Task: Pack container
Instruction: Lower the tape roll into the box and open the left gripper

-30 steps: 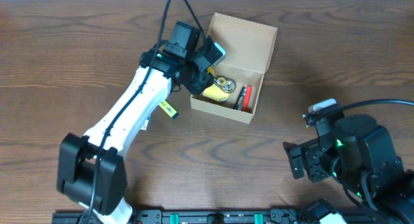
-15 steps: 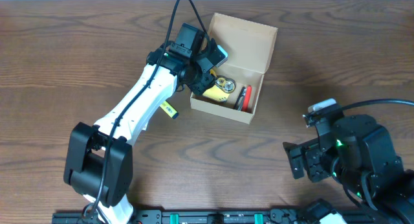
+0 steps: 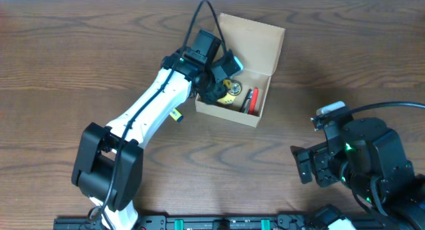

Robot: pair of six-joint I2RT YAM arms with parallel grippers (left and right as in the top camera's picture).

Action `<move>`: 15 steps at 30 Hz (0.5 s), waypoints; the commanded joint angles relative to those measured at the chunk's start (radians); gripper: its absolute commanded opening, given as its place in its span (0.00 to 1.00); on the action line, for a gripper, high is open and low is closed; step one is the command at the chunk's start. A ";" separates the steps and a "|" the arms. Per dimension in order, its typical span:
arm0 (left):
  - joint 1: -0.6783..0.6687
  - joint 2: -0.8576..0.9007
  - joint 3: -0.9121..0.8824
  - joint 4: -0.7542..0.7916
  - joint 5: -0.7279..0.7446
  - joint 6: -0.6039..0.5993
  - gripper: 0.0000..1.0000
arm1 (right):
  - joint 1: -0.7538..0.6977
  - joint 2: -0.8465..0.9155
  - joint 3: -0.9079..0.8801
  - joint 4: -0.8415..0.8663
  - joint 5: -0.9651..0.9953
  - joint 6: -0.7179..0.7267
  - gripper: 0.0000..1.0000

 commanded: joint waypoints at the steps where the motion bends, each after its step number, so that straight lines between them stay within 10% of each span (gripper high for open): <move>1: -0.010 0.012 0.023 -0.004 -0.019 0.054 0.05 | -0.005 0.000 0.001 -0.001 0.006 -0.004 0.99; 15: -0.011 0.061 0.023 0.003 -0.033 0.055 0.06 | -0.005 0.000 0.001 0.000 0.006 -0.004 0.99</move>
